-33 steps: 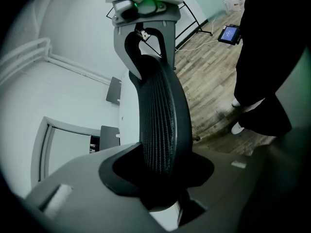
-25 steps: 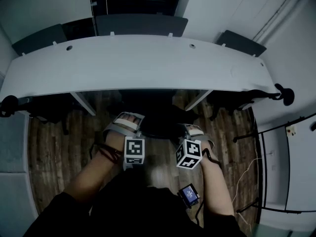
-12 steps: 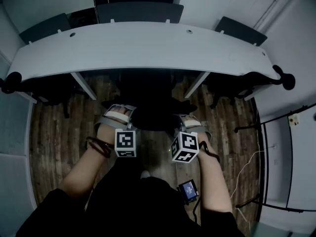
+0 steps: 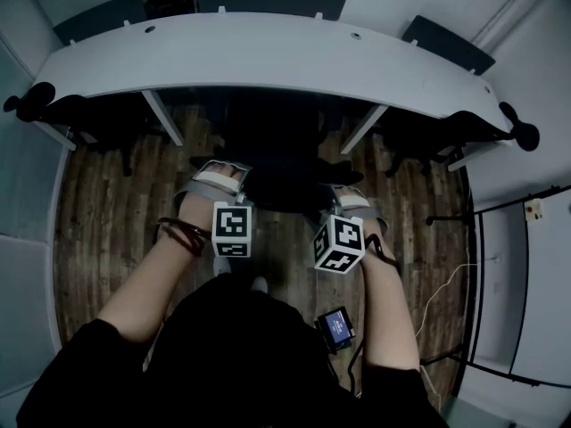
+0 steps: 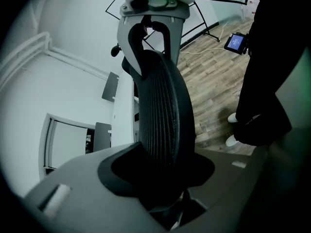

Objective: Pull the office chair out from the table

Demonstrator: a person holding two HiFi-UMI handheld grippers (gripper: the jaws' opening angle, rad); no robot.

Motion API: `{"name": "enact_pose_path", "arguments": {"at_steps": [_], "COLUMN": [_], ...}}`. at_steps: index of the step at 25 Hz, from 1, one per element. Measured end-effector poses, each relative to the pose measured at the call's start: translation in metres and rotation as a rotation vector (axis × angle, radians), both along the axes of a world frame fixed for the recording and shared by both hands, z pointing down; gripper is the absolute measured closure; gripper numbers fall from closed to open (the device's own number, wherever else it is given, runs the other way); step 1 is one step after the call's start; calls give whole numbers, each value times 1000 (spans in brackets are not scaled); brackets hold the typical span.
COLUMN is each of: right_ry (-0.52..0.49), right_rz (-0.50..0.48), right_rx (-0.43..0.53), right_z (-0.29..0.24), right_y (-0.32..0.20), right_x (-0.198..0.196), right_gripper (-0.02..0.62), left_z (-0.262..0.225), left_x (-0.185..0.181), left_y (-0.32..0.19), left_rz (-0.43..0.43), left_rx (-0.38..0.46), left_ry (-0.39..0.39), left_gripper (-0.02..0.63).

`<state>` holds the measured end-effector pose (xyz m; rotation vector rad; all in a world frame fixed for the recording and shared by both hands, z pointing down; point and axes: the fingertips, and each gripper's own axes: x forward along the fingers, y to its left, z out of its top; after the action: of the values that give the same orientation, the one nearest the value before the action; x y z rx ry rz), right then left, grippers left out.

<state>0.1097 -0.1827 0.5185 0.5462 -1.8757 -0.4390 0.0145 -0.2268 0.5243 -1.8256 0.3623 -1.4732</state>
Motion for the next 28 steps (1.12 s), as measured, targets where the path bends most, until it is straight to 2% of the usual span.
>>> {"name": "enact_pose_path", "arguments": {"at_steps": [6, 11, 18, 28], "right_ry": [-12, 0, -2, -23], "right_rz": [13, 24, 86, 132], "right_rx": [-18, -47, -44, -44], "right_z": [-8, -10, 3, -4], "right_y": [11, 28, 106, 203], "right_x": [0, -9, -51, -89], "right_gripper": [397, 397, 391, 390], "left_z": [-17, -16, 5, 0], "left_x": [1, -8, -47, -79], "left_y": [9, 26, 100, 190], "left_rz": [-10, -19, 14, 74], "left_rx": [-4, -30, -35, -18], "left_ry": [26, -7, -6, 9], "left_gripper": [403, 402, 379, 383]}}
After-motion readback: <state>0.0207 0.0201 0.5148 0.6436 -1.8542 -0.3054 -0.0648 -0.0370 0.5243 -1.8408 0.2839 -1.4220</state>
